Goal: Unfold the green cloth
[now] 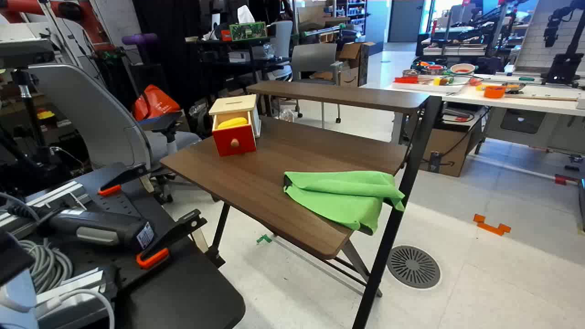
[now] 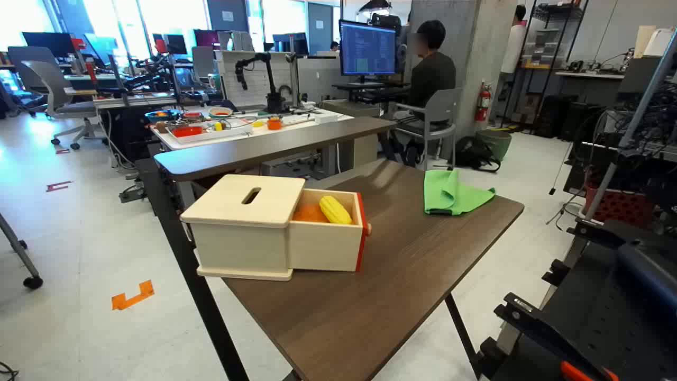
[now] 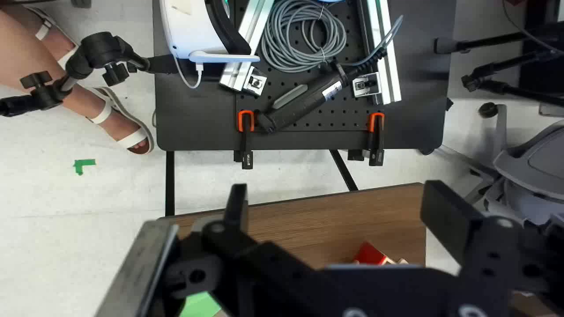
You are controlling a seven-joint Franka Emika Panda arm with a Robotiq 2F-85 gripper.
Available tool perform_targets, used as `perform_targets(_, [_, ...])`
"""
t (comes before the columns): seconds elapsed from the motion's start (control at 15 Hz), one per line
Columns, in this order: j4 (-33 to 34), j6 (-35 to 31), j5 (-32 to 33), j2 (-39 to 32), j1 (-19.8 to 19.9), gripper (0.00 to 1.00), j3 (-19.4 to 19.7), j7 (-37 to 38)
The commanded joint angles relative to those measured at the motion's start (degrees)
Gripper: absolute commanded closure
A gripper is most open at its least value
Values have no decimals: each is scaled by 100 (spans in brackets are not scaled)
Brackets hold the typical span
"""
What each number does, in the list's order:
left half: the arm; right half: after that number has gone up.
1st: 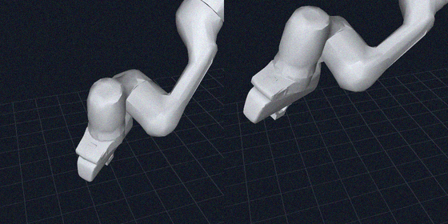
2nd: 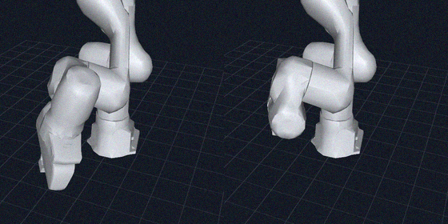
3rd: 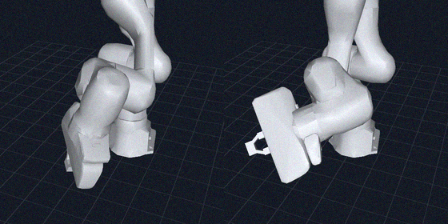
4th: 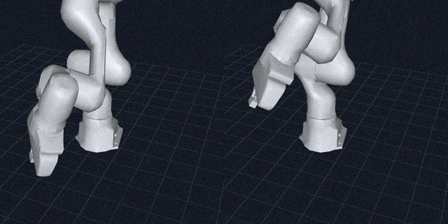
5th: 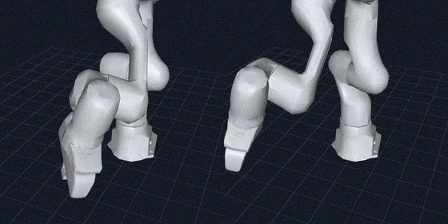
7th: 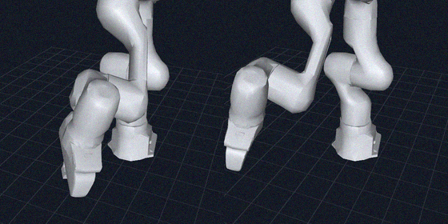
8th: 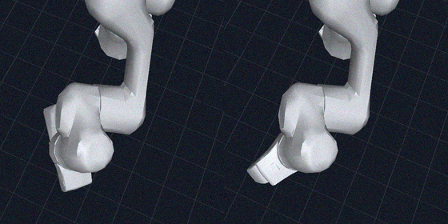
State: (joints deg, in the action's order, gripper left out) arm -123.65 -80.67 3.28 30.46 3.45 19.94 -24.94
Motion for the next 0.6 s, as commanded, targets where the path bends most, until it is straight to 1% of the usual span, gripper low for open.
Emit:
perform_targets(0.0, [20,10,-44,-32,132,0,-97,-56])
perform_targets(0.07, [25,10,-44,-31,132,0,-97,-56])
perform_targets(0.2, [-73,-327,-146,-186,126,0,-144,168])
perform_targets(0.4, [-337,-1285,-429,-461,95,0,-242,519])
perform_targets(0.53, [-521,-2114,-635,-775,86,0,-360,774])
